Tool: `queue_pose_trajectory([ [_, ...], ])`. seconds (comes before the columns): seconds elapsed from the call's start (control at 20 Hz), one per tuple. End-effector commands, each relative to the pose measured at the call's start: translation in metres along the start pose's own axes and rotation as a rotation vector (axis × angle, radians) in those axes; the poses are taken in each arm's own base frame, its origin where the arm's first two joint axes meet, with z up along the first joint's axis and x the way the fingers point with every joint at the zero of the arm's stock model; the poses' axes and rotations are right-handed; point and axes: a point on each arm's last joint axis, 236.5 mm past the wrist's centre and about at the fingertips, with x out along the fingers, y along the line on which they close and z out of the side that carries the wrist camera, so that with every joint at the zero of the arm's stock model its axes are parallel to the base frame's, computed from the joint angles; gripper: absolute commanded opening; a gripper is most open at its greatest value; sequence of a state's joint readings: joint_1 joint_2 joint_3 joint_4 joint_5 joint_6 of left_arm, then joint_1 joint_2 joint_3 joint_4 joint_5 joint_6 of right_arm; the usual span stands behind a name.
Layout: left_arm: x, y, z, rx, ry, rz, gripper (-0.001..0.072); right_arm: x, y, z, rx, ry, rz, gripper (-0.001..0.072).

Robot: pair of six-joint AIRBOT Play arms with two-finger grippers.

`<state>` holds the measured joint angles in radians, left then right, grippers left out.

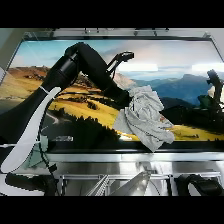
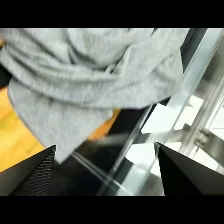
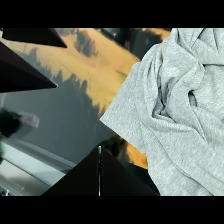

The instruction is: Fold the shirts.

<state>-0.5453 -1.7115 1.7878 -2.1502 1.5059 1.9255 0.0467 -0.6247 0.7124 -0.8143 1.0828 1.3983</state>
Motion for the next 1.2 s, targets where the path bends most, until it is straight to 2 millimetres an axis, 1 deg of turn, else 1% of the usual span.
queue_pose_trajectory([
  [0.0,-0.003,0.016,-0.047,-0.167,0.131,-0.039,0.0720,0.001,-0.003,0.012,0.004,-0.049,-0.011,0.0015],
  [0.05,0.002,0.020,-0.059,-0.203,0.142,-0.044,0.0720,0.003,-0.005,0.012,0.008,-0.042,-0.014,0.0015],
  [0.1,0.009,0.017,-0.073,-0.242,0.145,-0.068,0.0720,0.006,-0.014,0.008,0.001,-0.019,-0.040,0.0015],
  [0.15,0.019,0.013,-0.085,-0.287,0.135,-0.101,0.0720,0.008,-0.029,0.004,-0.017,0.004,-0.097,0.0019],
  [0.2,0.030,0.009,-0.095,-0.317,0.116,-0.121,0.0720,0.006,-0.055,0.003,-0.010,0.019,-0.191,0.0080],
  [0.25,0.042,0.013,-0.104,-0.355,0.090,-0.113,0.0720,0.003,-0.083,0.002,0.020,0.032,-0.285,0.0365],
  [0.3,0.054,0.019,-0.108,-0.385,0.054,-0.090,0.0712,-0.001,-0.111,-0.001,0.041,0.064,-0.367,0.0643],
  [0.35,0.065,0.025,-0.106,-0.415,0.012,-0.077,0.0714,-0.003,-0.136,-0.010,0.086,0.115,-0.425,0.0638],
  [0.4,0.074,0.029,-0.101,-0.443,-0.027,-0.075,0.0713,-0.004,-0.155,-0.022,0.156,0.176,-0.450,0.0636],
  [0.45,0.080,0.034,-0.094,-0.482,-0.067,-0.087,0.0696,-0.003,-0.169,-0.037,0.219,0.247,-0.457,0.0609],
  [0.5,0.086,0.038,-0.086,-0.513,-0.096,-0.100,0.0695,0.001,-0.180,-0.051,0.255,0.315,-0.449,0.0489],
  [0.55,0.091,0.045,-0.080,-0.538,-0.116,-0.104,0.0695,0.009,-0.184,-0.058,0.292,0.343,-0.432,0.0459],
  [0.65,0.101,0.049,-0.068,-0.549,-0.110,-0.126,0.0696,0.028,-0.184,-0.067,0.303,0.386,-0.371,0.0460],
  [0.75,0.112,0.050,-0.055,-0.528,-0.082,-0.148,0.0696,0.041,-0.192,-0.082,0.346,0.443,-0.359,0.0460],
  [0.85,0.124,0.046,-0.036,-0.484,-0.075,-0.159,0.0696,0.052,-0.198,-0.092,0.361,0.487,-0.338,0.0460],
  [0.95,0.135,0.040,-0.012,-0.437,-0.080,-0.169,0.0696,0.064,-0.193,-0.097,0.349,0.514,-0.267,0.0460],
  [1.05,0.145,0.033,0.007,-0.414,-0.084,-0.179,0.0696,0.079,-0.179,-0.092,0.318,0.496,-0.155,0.0459],
  [1.15,0.153,0.028,0.021,-0.403,-0.082,-0.190,0.0695,0.091,-0.167,-0.079,0.320,0.443,-0.069,0.0458],
])
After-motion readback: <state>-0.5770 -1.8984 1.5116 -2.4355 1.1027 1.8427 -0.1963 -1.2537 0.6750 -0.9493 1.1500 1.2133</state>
